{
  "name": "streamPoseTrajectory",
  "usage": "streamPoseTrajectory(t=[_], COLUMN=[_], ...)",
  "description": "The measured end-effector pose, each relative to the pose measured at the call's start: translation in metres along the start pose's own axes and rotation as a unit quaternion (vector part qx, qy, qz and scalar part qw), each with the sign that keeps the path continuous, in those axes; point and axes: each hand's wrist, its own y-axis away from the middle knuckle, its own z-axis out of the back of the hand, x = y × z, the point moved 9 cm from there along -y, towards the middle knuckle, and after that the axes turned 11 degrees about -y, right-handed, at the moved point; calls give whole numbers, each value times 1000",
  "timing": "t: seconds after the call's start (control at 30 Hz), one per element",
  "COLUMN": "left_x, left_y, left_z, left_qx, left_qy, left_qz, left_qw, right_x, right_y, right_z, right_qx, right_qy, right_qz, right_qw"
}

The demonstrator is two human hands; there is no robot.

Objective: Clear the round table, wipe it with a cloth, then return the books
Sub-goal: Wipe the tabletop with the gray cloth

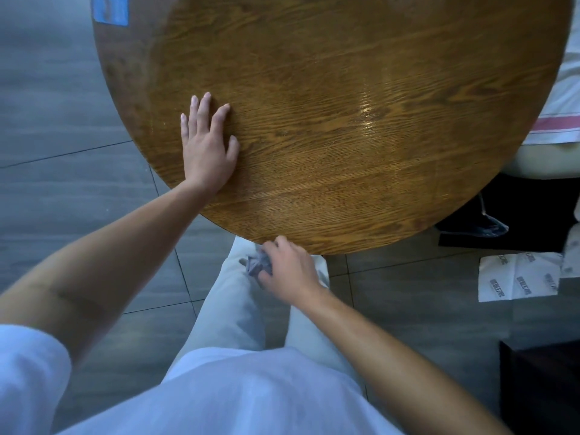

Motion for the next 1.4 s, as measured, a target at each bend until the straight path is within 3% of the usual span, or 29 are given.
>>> streamPoseTrajectory(t=[0.07, 0.17, 0.33, 0.43, 0.53, 0.6, 0.77, 0.87, 0.93, 1.03, 1.13, 1.23, 1.3, 1.4], left_x=[0, -1, 0, 0, 2, 3, 5, 5, 5, 6, 5, 5, 5, 5], left_y=[0, 1, 1, 2, 2, 2, 2, 1, 2, 2, 2, 2, 2, 2], left_z=[0, 0, -1, 0, 1, 1, 2, 1, 1, 1, 1, 2, 2, 3], left_qx=[3, 6, 3, 3, 2, 2, -12, -14, -14, -15, -9, -6, -5, -2], left_qy=[0, 3, -1, 6, 6, 4, 7, 12, 13, 12, 15, 17, 18, 16], left_qz=[-3, -3, -4, -13, -18, -21, -29, -32, -32, -31, -26, -26, -26, -23], left_qw=[1000, 1000, 1000, 1000, 1000, 1000, 999, 999, 999, 999, 1000, 1000, 1000, 1000], right_x=[-8, -34, -99, -112, -98, -78, -25, -12, -16, -22, -51, -84, -99, -111], right_y=[-6, -16, -44, -58, -74, -84, -71, -39, -27, -30, -41, -47, -55, -68], right_z=[44, 138, 264, 290, 281, 254, 126, 55, 42, 76, 158, 248, 285, 295], right_qx=[-55, -201, -345, -384, -375, -330, -132, -5, 31, -28, -190, -336, -365, -344], right_qy=[-112, -235, -258, -255, -231, -204, -71, -51, -93, -198, -285, -268, -227, -173], right_qz=[-16, -42, -120, -154, -169, -156, -103, -100, -112, -114, -130, -146, -171, -217], right_qw=[992, 950, 895, 874, 882, 909, 983, 994, 989, 973, 930, 891, 887, 897])
